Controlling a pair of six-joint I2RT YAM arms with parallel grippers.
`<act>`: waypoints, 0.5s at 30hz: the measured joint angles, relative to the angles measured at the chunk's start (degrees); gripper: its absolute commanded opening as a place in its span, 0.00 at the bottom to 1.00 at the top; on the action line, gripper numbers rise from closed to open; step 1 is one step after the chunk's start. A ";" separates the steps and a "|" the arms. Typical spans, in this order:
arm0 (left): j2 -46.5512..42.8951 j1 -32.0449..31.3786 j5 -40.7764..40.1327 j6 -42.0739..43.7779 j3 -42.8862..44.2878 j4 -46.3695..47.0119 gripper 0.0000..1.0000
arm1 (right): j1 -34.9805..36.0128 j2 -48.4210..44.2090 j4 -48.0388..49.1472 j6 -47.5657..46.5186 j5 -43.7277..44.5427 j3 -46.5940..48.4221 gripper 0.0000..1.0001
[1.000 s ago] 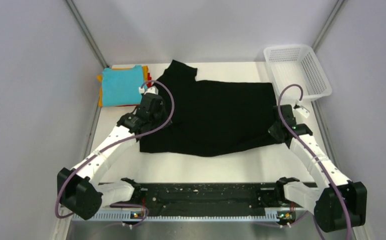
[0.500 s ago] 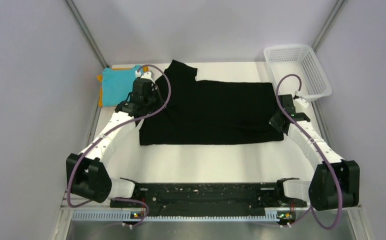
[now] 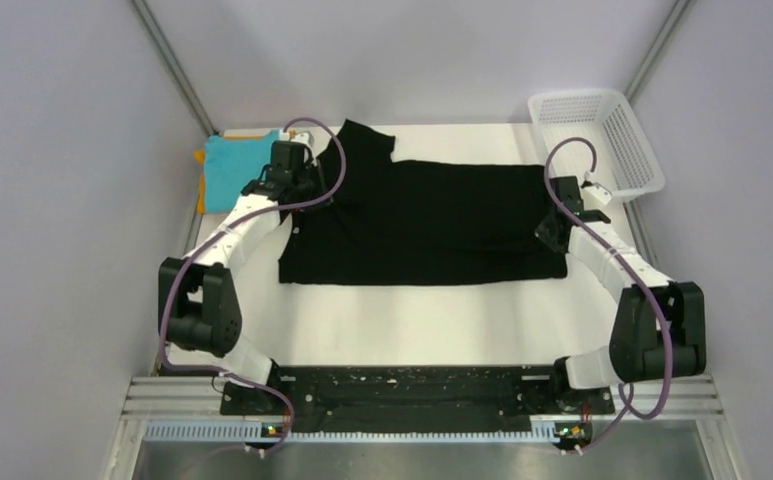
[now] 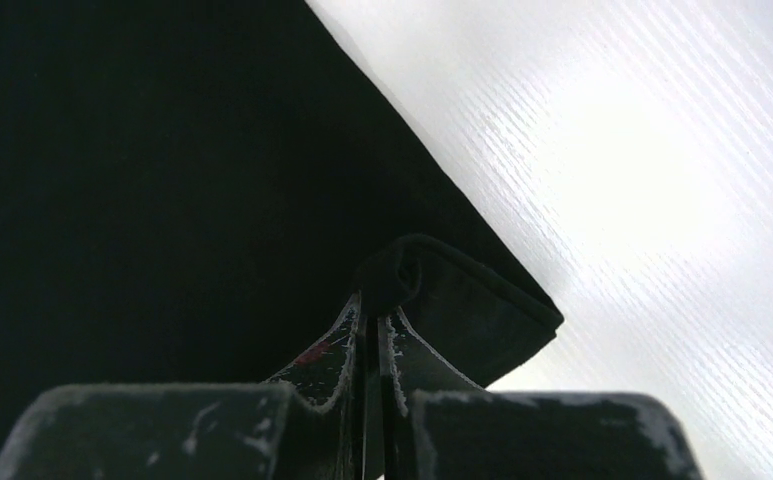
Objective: Fold and stack the t-shirts
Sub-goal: Fold the flattened tshirt in 1/3 of the way
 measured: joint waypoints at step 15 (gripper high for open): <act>21.09 3.54 -3.61 0.66 24.35 -9.70 0.99 | -0.46 6.97 2.32 0.13 0.70 5.57 0.88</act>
